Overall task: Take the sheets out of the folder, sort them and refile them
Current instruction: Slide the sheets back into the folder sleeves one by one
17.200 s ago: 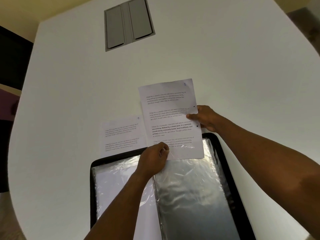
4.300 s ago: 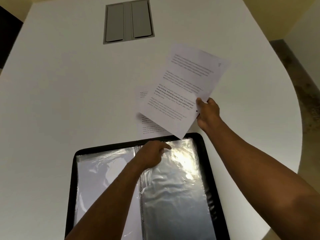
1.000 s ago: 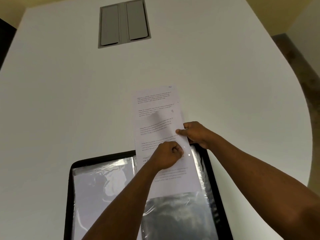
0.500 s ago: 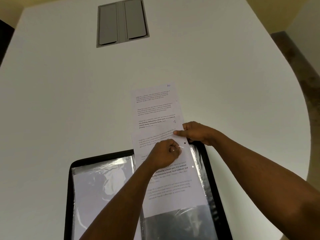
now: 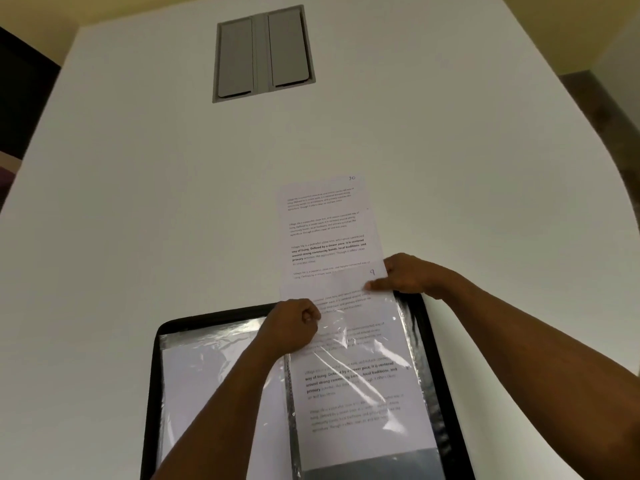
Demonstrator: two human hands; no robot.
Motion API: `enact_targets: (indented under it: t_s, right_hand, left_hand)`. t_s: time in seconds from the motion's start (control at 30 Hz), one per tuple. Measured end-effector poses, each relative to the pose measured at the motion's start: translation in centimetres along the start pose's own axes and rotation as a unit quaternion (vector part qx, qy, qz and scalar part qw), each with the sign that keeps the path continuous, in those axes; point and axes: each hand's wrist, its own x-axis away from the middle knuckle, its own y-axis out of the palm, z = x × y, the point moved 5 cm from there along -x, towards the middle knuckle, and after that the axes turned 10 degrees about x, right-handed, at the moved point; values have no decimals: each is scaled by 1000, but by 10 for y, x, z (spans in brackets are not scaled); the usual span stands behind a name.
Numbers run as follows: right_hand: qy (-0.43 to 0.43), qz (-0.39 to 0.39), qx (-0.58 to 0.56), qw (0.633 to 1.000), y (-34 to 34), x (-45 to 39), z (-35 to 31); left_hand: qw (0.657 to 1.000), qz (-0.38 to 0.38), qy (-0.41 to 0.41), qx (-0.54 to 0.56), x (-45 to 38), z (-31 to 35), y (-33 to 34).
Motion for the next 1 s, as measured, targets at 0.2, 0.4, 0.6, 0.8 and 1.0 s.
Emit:
enact_targets:
  t_s: [0.2,0.4,0.6,0.8,1.0]
  right_hand:
    - [-21,201,-11,979,-6,-10,-5]
    - [-35,-3,102,994,1,-2,-8]
    - [-56,25,136,989,6,-4,-19]
    - [-73,-12,171,983,20,-9,-26]
    - [-82,-78,175,978,27,-5,-26]
  left_hand:
    - [1000,22,6,6,-5,3,1]
    - [999,33,6,12,-7,0,4]
    - [998,53,25,17,-7,0,5]
    - [997,64,40,23,-5,0,4]
    - [996,67,41,38,-6,-3,5]
